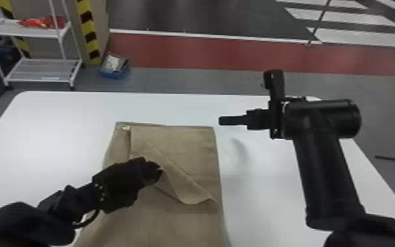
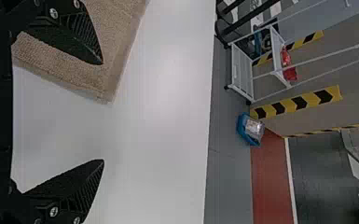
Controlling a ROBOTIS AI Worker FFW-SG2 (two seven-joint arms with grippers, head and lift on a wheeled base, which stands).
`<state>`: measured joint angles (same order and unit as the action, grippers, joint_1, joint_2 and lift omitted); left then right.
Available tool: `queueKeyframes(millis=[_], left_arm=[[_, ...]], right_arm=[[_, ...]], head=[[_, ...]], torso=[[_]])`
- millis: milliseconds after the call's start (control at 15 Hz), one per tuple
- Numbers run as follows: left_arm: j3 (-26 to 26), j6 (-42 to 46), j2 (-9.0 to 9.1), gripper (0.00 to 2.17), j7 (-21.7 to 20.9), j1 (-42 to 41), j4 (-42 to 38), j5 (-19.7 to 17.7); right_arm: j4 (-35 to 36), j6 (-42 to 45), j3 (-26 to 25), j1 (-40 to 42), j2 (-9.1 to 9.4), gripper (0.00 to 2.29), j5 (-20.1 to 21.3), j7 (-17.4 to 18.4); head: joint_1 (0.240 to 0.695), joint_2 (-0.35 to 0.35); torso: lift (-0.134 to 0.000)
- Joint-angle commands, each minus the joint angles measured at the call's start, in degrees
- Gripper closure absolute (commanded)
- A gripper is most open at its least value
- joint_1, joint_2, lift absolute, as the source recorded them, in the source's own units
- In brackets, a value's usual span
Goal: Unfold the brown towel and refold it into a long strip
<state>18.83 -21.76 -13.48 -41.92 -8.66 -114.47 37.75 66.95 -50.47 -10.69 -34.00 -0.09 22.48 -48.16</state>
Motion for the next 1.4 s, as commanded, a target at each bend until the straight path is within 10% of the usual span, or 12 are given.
queueKeyframes(millis=[0, 467, 1333], left_arm=[[1.21, 0.0, -0.05, 1.91, 0.0, 1.45, 1.26, -0.57], [4.02, 0.0, -0.4, 1.91, 0.0, 4.97, 4.43, -2.07], [7.62, -0.18, -0.84, 1.92, 0.0, 9.8, 7.68, -4.62]], right_arm=[[-2.26, 0.76, 0.06, -1.33, 0.14, 0.14, 1.43, -2.29], [-10.09, 4.1, -2.23, -4.41, 0.14, 0.14, 3.45, -11.25], [-17.12, 7.26, -2.93, -8.63, 0.14, 0.54, 11.54, -13.71]], head=[[0.695, -0.14], [0.695, -0.131], [0.695, -0.171]], torso=[[-0.123], [-0.123], [-0.123]])
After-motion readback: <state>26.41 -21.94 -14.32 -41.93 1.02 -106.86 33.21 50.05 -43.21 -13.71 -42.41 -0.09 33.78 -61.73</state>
